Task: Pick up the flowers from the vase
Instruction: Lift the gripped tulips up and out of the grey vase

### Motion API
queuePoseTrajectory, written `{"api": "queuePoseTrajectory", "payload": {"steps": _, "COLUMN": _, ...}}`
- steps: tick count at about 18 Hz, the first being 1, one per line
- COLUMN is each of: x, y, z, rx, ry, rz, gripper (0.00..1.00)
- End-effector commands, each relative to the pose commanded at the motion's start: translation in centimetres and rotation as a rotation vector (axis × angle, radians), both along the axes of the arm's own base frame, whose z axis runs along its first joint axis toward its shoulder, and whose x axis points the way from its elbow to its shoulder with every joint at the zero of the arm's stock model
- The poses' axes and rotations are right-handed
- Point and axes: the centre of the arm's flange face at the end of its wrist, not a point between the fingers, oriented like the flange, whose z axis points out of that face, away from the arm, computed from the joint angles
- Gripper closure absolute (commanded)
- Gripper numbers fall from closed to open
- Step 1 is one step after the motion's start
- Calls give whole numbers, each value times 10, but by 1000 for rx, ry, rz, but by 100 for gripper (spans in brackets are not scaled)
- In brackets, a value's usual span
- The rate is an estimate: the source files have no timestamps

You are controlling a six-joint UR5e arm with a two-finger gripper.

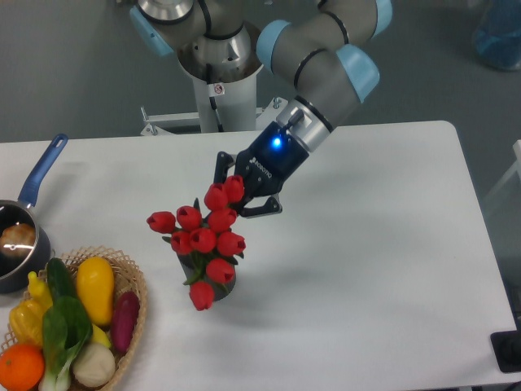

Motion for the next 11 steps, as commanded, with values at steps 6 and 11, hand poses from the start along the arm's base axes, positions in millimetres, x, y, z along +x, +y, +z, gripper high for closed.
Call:
{"api": "queuePoseTrajectory", "payload": {"steps": 6, "x": -9, "y": 3, "z": 86, "rx": 59, "ry": -71, "rz": 51, "gripper": 100}}
{"api": "queuePoseTrajectory", "payload": {"steps": 11, "x": -52, "y": -30, "z": 118, "rx": 76, "ry": -28, "rz": 150, "gripper": 100}}
